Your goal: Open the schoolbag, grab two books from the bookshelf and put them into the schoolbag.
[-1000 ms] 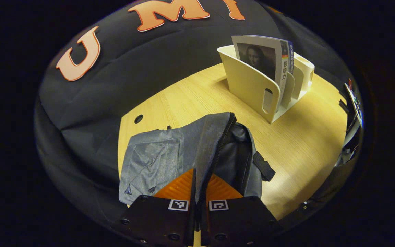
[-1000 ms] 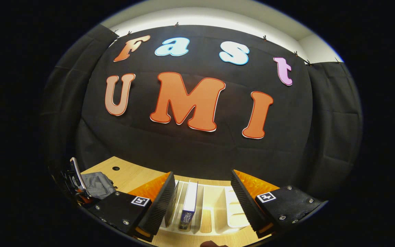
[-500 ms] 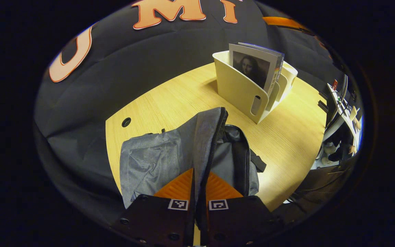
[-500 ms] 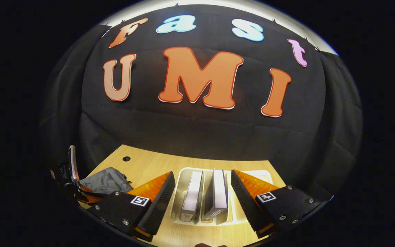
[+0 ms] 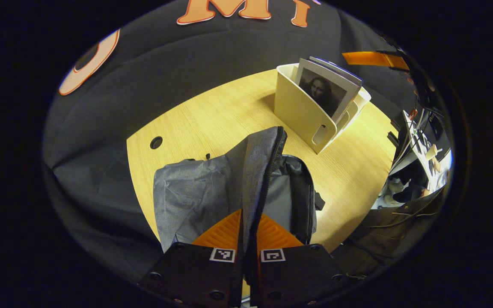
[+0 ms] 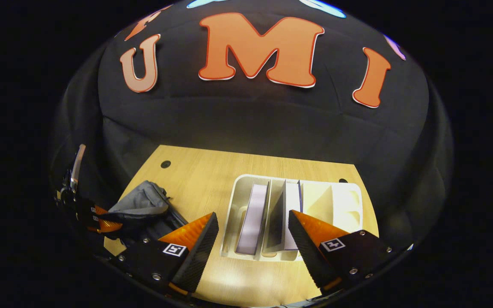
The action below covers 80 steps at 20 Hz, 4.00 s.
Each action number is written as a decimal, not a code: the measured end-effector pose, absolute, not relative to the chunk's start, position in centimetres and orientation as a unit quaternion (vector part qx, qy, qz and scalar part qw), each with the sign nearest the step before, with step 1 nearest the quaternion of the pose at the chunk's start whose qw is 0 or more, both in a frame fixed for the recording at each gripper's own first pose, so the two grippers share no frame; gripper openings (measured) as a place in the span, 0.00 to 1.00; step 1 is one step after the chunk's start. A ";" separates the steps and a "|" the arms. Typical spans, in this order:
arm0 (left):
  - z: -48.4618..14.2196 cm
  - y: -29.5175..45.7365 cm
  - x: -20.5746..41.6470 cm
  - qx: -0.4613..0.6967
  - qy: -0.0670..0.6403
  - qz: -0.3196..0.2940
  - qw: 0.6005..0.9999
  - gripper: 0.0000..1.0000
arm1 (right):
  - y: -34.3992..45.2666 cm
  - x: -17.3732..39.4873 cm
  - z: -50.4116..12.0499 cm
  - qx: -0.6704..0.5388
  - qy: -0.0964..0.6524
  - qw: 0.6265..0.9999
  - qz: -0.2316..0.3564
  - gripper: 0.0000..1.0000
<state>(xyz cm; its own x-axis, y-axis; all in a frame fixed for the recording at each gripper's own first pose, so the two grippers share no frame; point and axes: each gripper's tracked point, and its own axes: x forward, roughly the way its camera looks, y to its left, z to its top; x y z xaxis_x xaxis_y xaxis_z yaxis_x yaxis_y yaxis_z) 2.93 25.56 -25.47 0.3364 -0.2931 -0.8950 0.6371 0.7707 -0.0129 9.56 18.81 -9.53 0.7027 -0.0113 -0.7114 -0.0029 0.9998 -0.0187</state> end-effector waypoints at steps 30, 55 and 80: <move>-26.1 26.8 2.9 0.172 0.551 -0.242 0.780 0.07 | 18.8 9.4 -13.6 0.143 0.582 0.800 -0.021 0.36; -26.2 27.3 2.8 0.172 0.537 -0.238 0.791 0.08 | 24.9 1.5 -5.4 0.232 0.496 0.831 0.102 0.34; -20.2 26.8 4.2 0.122 0.494 -0.233 0.829 0.07 | 40.4 1.9 -17.1 0.486 0.456 0.730 0.154 0.34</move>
<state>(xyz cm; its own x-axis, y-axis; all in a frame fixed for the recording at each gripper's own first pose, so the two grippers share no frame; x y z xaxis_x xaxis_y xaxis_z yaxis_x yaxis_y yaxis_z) 4.15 26.76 -20.21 0.4031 -0.2660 -0.8756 0.5075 0.8612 -0.0280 1.89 40.43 -17.13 0.5372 0.6676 -0.5155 0.2175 0.4808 0.8494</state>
